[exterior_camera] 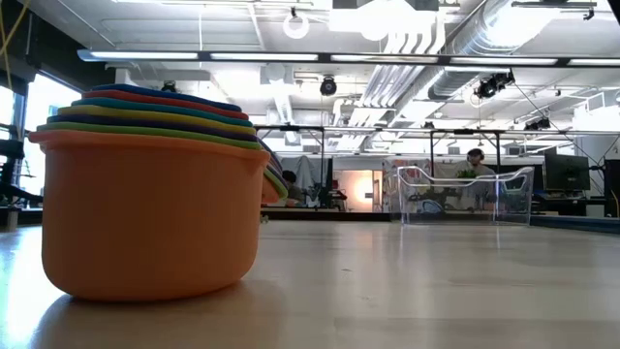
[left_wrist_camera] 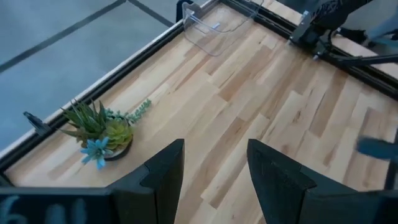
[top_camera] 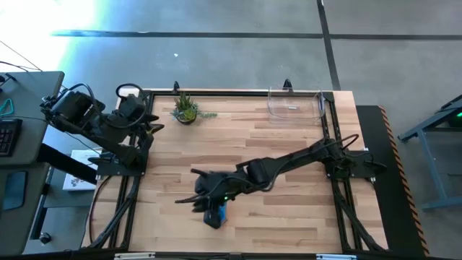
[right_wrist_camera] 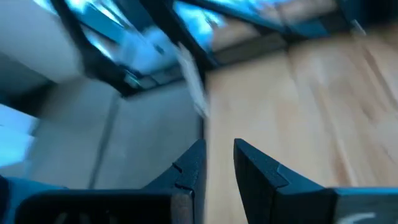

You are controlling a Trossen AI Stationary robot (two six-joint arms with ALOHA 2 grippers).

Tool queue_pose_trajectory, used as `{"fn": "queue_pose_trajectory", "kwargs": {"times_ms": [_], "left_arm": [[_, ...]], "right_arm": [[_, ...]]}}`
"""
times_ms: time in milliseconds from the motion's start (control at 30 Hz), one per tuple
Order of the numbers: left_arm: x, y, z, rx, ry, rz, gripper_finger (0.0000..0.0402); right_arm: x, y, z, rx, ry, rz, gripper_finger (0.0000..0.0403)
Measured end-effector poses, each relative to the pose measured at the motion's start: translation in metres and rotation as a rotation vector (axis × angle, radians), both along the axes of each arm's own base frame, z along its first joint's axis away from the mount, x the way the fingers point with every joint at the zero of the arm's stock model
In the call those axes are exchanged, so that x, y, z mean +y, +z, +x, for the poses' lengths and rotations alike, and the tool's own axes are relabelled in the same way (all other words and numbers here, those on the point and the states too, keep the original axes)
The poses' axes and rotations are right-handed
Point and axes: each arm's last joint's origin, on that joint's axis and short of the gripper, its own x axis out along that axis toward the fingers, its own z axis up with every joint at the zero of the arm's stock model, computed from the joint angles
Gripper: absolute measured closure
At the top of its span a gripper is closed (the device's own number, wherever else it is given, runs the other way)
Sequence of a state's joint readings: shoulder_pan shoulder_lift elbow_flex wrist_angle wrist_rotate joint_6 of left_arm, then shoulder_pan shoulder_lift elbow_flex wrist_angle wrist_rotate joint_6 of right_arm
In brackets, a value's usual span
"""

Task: Nest measuring cups in basket
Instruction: Put the stacked measuring cups into the transparent bin

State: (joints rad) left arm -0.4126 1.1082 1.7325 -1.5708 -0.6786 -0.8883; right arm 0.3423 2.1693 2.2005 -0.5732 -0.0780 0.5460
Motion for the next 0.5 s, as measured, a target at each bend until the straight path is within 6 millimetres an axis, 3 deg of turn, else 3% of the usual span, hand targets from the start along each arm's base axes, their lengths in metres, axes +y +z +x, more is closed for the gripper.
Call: {"fn": "queue_pose_trajectory", "kwargs": {"times_ms": [233,500], "left_arm": [[0.003,0.002,-0.008,-0.025,0.004,-0.042,0.0234],[0.009,0.006,-0.022,-0.055,-0.012,-0.041,0.0234]], "right_arm": [[0.009,0.019,0.005,-0.217,0.046,0.012,0.0330],[0.000,0.059,0.004,-0.406,-0.071,-0.070,0.0330]]}}
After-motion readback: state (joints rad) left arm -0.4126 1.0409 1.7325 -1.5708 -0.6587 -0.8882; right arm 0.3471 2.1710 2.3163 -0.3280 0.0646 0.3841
